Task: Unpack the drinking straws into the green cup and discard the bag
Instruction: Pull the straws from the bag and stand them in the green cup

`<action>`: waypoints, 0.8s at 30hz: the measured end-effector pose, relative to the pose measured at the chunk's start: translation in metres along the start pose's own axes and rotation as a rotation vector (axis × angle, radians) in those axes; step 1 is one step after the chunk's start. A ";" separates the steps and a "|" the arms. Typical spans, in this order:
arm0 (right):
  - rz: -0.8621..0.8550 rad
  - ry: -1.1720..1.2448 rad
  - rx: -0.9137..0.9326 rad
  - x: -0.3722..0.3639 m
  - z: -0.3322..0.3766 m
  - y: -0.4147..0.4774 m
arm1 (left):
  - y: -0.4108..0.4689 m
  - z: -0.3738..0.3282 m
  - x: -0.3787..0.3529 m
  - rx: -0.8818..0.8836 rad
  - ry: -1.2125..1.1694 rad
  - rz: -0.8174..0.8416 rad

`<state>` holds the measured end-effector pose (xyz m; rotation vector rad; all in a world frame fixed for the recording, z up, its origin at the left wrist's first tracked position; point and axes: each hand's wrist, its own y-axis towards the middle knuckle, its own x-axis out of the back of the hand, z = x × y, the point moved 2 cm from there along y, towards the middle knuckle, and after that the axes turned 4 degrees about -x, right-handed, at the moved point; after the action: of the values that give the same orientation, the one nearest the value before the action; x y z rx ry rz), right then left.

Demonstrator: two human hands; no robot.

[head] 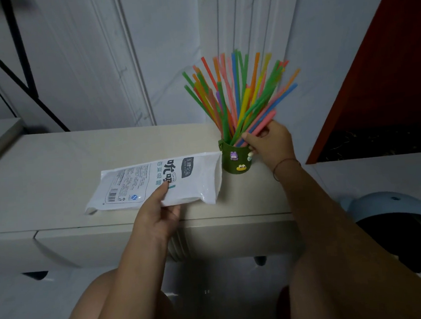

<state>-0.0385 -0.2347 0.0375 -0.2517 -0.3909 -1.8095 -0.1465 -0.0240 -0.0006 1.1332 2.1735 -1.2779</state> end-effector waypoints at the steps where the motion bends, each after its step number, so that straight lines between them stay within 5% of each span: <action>1: 0.002 0.034 -0.014 0.001 -0.001 0.000 | -0.001 0.001 0.000 0.004 0.001 -0.001; 12: -0.029 0.141 -0.103 0.011 -0.014 -0.029 | -0.016 -0.001 -0.003 0.021 0.037 0.042; 19: 0.597 0.220 0.055 0.001 0.019 -0.068 | -0.031 -0.020 -0.027 0.037 0.076 0.148; 24: 0.715 0.150 0.248 -0.007 0.046 -0.070 | -0.044 -0.019 -0.043 0.085 0.061 0.235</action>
<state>-0.1053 -0.1937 0.0681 -0.0641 -0.3558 -1.0576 -0.1544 -0.0386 0.0616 1.4314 1.9726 -1.2554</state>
